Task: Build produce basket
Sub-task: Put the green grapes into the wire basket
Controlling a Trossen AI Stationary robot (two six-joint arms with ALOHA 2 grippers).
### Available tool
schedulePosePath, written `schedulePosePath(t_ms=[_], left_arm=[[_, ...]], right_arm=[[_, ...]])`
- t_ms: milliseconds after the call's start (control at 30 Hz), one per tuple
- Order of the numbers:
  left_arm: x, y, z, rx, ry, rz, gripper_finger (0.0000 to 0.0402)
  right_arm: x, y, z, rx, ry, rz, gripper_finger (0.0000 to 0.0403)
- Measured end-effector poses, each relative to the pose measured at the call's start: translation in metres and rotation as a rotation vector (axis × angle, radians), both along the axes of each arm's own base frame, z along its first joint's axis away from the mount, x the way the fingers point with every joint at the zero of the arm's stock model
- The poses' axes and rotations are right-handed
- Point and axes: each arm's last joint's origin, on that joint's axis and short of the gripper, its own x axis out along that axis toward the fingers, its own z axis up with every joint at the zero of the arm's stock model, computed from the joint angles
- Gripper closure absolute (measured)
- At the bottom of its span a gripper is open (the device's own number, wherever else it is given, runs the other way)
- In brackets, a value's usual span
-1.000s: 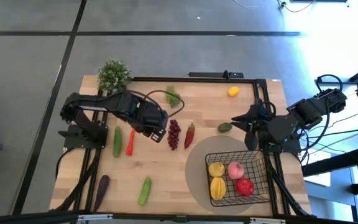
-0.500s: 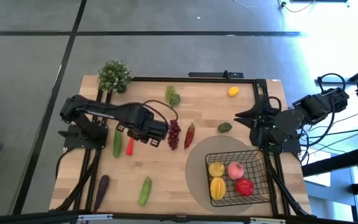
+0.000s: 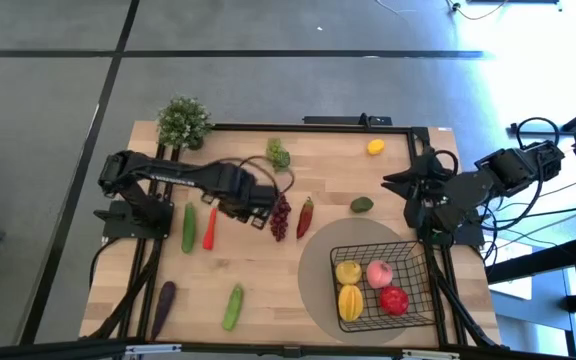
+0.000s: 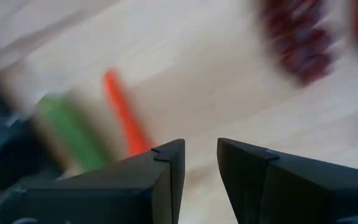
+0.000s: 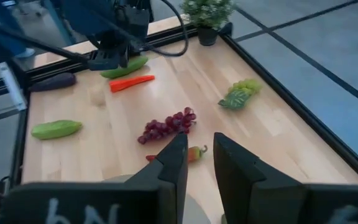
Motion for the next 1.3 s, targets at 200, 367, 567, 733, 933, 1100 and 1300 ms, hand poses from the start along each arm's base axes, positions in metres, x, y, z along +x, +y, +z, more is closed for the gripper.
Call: schedulePosePath(t_ms=[200,367,567,733,933,1100,1300], left_arm=[[0.029,0.032,0.0,-0.003,-0.282,-0.117,0.0318],[0.04,0.047,-0.016,0.027,-0.402,-0.144,0.0318],[0.038,0.068,-0.03,0.062,-0.404,-0.005,0.0318],[0.04,0.093,-0.029,0.159,-0.472,0.032,0.0318],[0.035,0.126,-0.03,0.215,-0.47,0.093,0.0318],[0.027,0.148,-0.03,0.245,-0.45,0.088,0.0318],[0.013,0.182,-0.03,0.251,-0.434,0.07,0.0318]], right_arm=[[-0.001,-0.008,-0.003,-0.021,0.034,-0.058,0.0334],[-0.001,-0.01,-0.004,-0.026,0.045,-0.078,0.0334],[0.0,-0.012,-0.004,-0.026,0.046,-0.094,0.0334],[0.001,-0.015,-0.004,-0.027,0.048,-0.115,0.0334],[0.002,-0.017,-0.004,-0.049,0.058,-0.111,0.0334],[0.002,-0.018,-0.004,-0.054,0.061,-0.119,0.0334],[0.003,-0.022,-0.004,-0.05,0.056,-0.155,0.0334]])
